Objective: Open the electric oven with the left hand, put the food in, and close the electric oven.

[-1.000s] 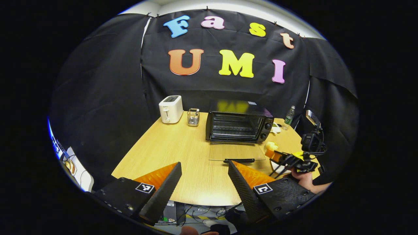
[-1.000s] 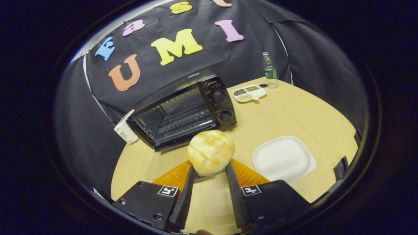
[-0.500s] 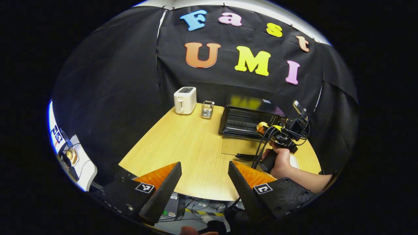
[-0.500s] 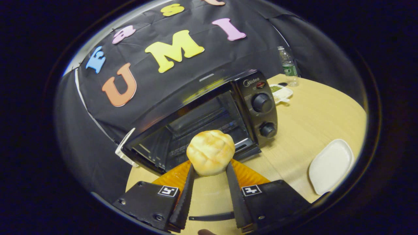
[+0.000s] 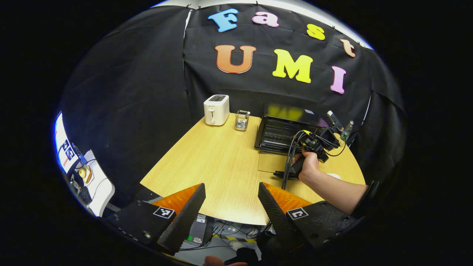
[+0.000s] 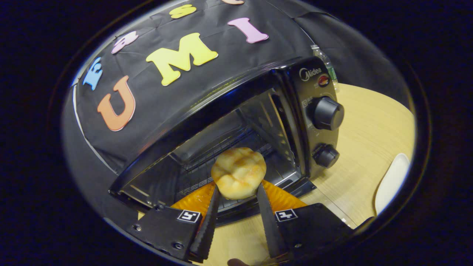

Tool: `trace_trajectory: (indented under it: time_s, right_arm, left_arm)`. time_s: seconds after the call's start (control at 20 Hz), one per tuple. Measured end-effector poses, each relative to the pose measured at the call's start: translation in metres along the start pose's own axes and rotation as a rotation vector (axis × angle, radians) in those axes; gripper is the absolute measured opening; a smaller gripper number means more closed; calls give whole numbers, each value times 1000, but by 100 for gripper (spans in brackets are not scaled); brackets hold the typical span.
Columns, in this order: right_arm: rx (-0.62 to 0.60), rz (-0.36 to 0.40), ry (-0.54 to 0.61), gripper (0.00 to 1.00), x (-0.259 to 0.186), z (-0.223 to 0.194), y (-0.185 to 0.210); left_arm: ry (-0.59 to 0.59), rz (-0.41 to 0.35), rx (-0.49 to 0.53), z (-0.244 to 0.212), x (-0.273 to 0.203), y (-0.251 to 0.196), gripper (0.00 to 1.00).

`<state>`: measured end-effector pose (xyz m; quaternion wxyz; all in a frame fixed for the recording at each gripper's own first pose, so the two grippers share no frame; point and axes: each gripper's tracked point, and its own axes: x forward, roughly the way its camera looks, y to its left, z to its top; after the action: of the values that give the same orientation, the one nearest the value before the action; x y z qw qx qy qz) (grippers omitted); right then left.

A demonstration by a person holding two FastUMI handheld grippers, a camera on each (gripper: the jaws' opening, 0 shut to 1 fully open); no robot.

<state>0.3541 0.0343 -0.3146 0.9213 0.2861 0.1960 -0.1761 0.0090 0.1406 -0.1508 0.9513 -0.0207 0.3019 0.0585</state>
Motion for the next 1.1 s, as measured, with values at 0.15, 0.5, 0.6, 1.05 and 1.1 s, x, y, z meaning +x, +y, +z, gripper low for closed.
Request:
trace_trajectory:
  time_s: [0.15, 0.5, 0.6, 1.05, 1.1]
  right_arm:
    - [-25, -1, 2, 68, 6, -1, 4]
    - [31, 26, -15, 77, -32, 2, 6]
    - [20, 47, -5, 77, -49, -4, 8]
    - [-180, 131, 122, 79, -162, -50, -14]
    - [-203, 138, 118, 77, -174, -48, -18]
  left_arm:
    - [-1, -6, 7, 1, -3, -2, 95]
    - [-41, -20, -4, 4, -14, -4, 95]
    - [-57, -27, -15, 5, -20, -5, 95]
    - [-117, -83, -30, -5, -33, -19, 95]
    - [-122, -92, -32, -7, -32, -20, 95]
